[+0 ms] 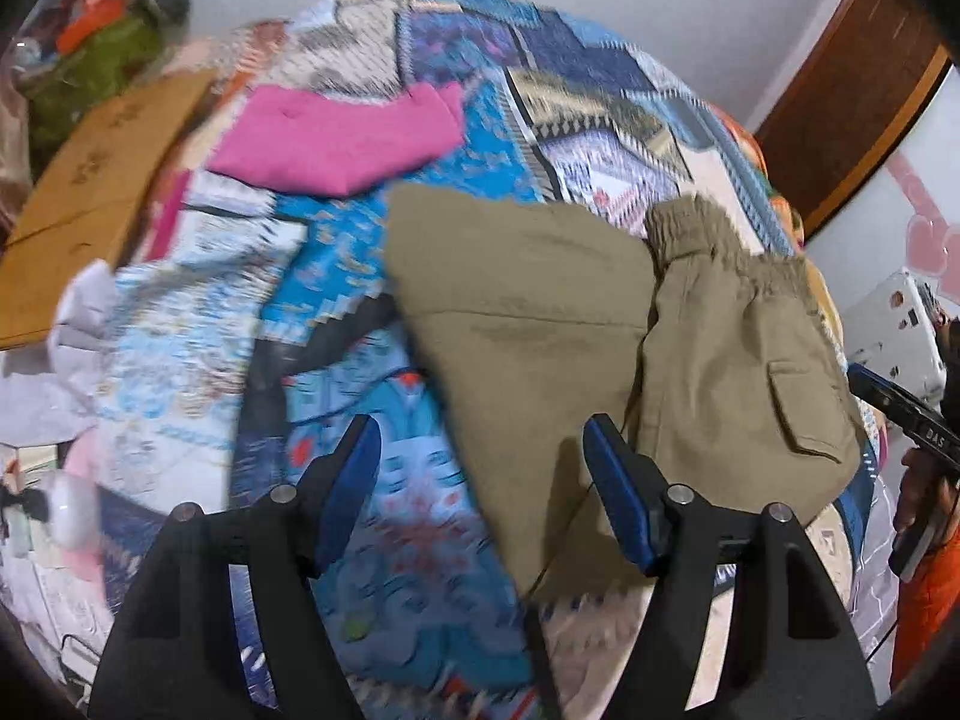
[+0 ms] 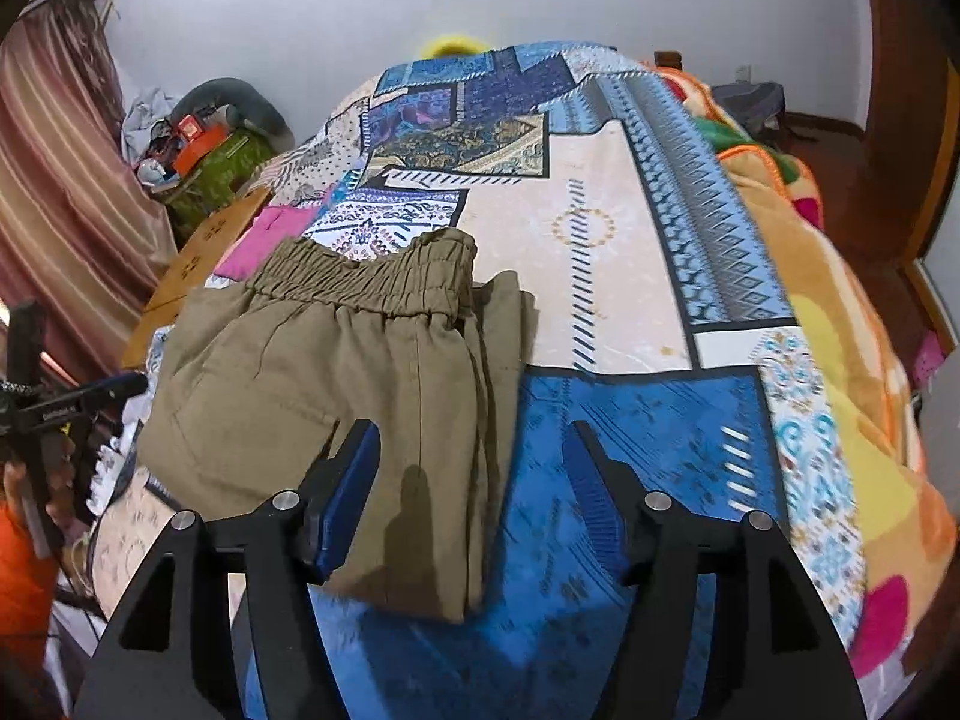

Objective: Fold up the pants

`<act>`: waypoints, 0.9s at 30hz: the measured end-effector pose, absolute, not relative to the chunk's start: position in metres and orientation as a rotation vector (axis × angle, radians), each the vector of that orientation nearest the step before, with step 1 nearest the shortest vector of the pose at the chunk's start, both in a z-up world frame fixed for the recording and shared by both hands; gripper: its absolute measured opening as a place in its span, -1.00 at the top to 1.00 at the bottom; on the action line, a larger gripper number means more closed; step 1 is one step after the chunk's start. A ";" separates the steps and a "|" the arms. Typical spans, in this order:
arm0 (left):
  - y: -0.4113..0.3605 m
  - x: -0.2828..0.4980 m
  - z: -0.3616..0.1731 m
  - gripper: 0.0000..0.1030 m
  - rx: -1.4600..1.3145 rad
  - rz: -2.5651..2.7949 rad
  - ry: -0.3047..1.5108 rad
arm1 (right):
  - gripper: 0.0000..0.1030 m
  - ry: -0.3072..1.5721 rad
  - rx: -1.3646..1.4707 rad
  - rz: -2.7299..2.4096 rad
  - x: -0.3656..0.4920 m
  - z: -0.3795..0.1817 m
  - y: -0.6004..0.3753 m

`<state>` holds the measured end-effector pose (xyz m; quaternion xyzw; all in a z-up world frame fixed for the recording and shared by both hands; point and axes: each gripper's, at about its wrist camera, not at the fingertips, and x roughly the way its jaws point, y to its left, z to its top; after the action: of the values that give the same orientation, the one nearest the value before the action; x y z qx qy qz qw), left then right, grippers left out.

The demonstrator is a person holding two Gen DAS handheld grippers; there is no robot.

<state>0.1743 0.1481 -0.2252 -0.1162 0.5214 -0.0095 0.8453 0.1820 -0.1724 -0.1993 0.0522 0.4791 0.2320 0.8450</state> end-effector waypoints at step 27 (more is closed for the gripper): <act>0.126 0.220 -0.197 0.94 -0.132 0.026 0.996 | 0.85 1.030 0.125 0.606 0.214 -0.211 -0.147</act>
<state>0.2195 0.1257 -0.1970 -0.0633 0.4772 0.0126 0.8764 0.2139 -0.1475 -0.2109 0.0588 0.4844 0.2850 0.8250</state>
